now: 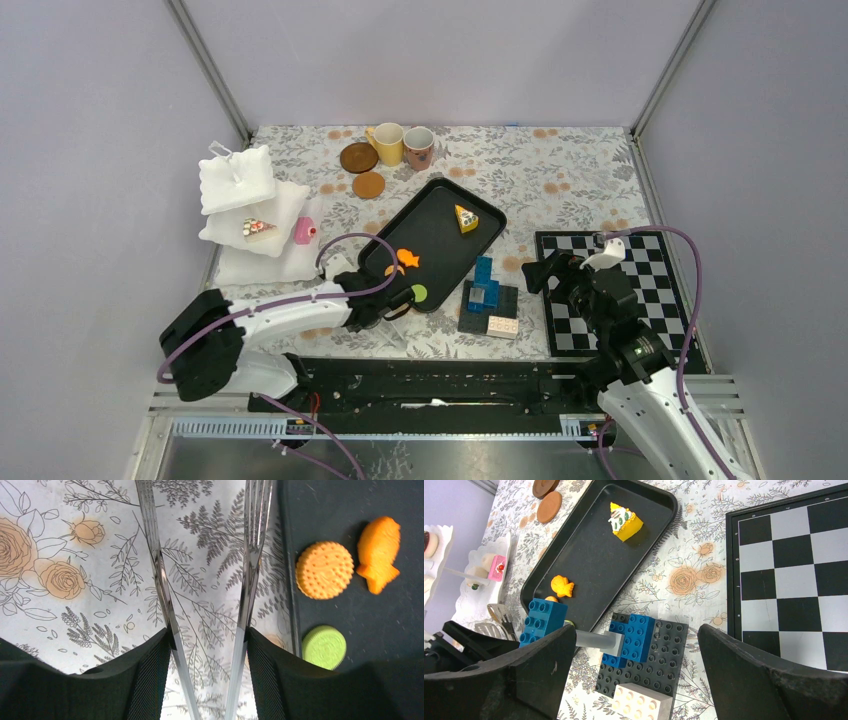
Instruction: Serve the afternoon tea
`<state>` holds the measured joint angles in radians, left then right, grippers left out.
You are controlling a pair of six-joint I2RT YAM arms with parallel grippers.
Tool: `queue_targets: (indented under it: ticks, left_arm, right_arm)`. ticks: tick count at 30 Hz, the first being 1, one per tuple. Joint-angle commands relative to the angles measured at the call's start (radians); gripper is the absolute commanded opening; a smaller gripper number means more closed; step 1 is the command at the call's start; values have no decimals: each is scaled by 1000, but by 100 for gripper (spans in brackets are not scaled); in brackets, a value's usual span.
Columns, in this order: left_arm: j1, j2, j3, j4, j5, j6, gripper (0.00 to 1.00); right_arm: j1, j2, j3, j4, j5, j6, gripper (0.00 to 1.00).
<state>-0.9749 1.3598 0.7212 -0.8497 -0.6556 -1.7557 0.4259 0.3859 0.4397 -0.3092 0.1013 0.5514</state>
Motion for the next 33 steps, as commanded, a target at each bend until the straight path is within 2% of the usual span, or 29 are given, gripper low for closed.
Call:
queue_targets:
  ticks: [1,5,9,12,15,19,22,24,29,33]
  left_arm:
    - [-3,-98,52,-47,42,130,55]
    - [-3,-152,79,-43,15,264,50]
    - [-2,-151,128,24,-22,485,52]
    - [-3,-138,161,133,-38,712,53]
    - [4,-109,192,273,5,958,55]
    - [39,43,297,323,104,1147,57]
    - [61,163,389,322,167,1195,59]
    - [62,222,418,340,160,1188,60]
    - [74,315,435,439,186,1181,64]
    - [83,380,452,460,212,1188,67]
  right_arm:
    - [7,-5,-2,14,-9,4,98]
    - [6,-14,5,6,5,3,98]
    - [7,-15,0,4,18,9,98]
    - [7,-4,0,4,30,9,98]
    - [7,11,1,5,35,8,98]
    - [7,43,5,9,41,2,98]
    - [7,59,12,10,41,2,98]
    - [7,67,14,14,41,9,98]
    - [7,66,16,12,36,11,98]
    - [7,50,8,8,40,17,98]
